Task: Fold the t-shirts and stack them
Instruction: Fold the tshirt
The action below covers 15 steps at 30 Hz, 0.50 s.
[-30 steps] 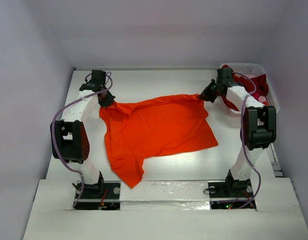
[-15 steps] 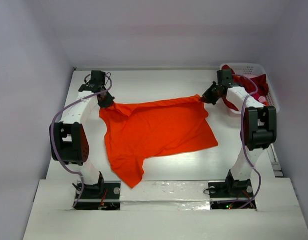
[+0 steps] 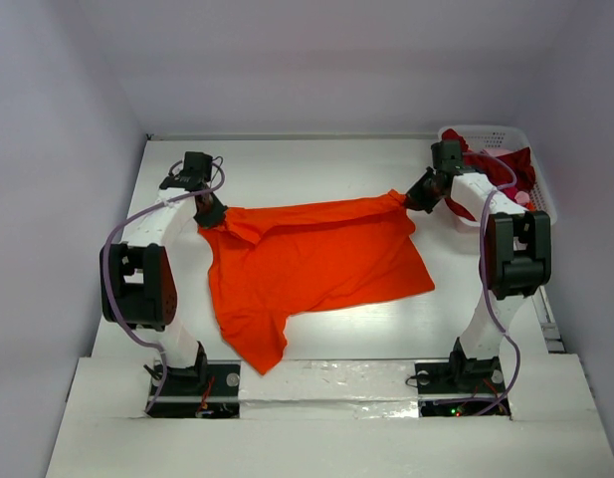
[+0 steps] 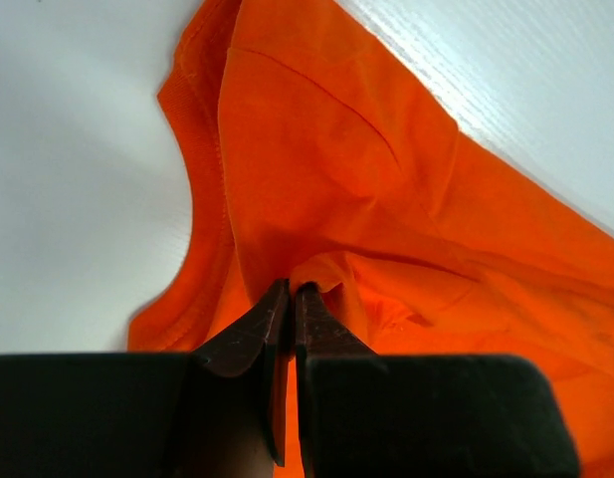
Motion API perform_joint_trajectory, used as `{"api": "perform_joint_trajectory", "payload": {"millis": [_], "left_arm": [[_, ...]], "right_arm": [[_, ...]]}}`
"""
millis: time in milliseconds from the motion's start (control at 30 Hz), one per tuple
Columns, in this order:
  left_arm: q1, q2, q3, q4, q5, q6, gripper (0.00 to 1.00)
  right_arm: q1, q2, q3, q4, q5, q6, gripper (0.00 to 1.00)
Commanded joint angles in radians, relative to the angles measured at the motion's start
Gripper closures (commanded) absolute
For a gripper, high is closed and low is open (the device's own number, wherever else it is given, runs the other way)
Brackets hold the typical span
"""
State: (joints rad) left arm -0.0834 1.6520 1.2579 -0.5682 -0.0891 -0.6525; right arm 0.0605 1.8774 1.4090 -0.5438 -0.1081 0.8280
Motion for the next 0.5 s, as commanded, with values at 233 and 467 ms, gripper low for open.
{"api": "perform_joint_trajectory", "payload": {"millis": [233, 467], "left_arm": [[0.001, -0.072, -0.029, -0.033, -0.057, 0.005, 1.00], [0.010, -0.067, -0.018, -0.061, -0.070, 0.022, 1.00]], "right_arm": [[0.007, -0.047, -0.018, -0.021, 0.091, 0.002, 1.00], [0.007, -0.052, -0.021, -0.028, 0.099, 0.000, 1.00]]}}
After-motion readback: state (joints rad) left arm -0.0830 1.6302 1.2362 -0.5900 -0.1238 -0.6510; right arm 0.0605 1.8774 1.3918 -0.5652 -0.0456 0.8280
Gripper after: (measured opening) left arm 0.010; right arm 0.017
